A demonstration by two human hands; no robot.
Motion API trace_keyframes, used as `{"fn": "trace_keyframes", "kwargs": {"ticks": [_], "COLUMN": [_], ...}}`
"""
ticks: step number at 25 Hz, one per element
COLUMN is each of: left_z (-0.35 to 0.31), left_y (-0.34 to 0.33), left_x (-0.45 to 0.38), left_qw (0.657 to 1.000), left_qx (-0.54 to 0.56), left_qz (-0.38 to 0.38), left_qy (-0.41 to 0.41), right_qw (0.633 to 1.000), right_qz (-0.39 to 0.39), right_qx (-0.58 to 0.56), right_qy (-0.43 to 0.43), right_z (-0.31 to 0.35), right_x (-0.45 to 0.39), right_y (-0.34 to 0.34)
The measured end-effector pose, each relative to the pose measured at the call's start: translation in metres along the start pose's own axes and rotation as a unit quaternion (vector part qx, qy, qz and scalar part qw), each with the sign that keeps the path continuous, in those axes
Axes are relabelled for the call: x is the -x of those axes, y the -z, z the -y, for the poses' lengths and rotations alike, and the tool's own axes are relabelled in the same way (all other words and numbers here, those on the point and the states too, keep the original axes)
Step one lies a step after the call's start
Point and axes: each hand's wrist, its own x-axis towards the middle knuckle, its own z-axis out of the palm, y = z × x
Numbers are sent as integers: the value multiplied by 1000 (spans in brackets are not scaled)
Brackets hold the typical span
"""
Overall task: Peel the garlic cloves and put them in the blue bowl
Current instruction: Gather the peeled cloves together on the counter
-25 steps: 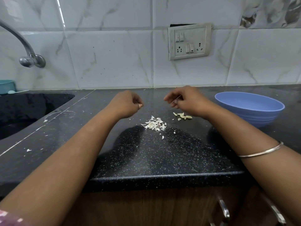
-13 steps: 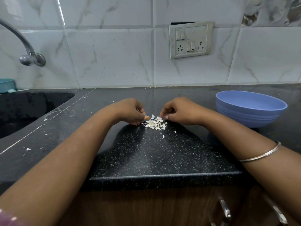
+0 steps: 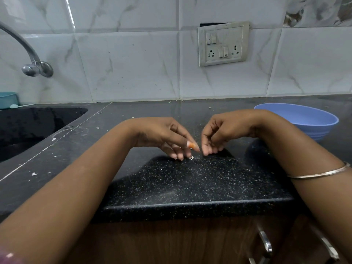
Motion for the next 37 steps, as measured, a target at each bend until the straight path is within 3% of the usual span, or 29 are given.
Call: {"fn": "trace_keyframes", "kwargs": {"ticks": [3,8,11,14,17,19,21,28,33,37], "left_z": [-2,1,3,6,12,16,18,16,13,16], "left_y": [-6,-4,1,8,14,14,10,1,5,9], "left_x": [-5,-8,-5,-6,-10,-13,-17,-23,-20,-18], "left_qw": [999,998,991,964,913,906,913,907,904,898], "left_qx": [-7,-22,-52,-76,-233,-290,-303,-356,-287,-309], "left_qz": [27,-47,-123,-254,-334,-309,-272,-224,-318,-310], "left_qy": [18,26,18,-12,-10,10,29,32,5,51], "right_qw": [1000,994,983,975,985,995,997,985,958,949], "right_qz": [5,-103,-177,-218,-149,-58,-18,-158,-284,-296], "right_qx": [20,24,36,13,-44,-35,-3,19,-23,105], "right_qy": [-13,12,22,45,71,76,78,62,42,-16], "right_z": [2,7,8,9,13,17,18,18,11,5], "right_x": [1,-10,-17,-14,-7,-4,-6,-22,-26,-27], "right_y": [-1,-13,-18,-15,-14,-17,-21,-32,-26,-23]}}
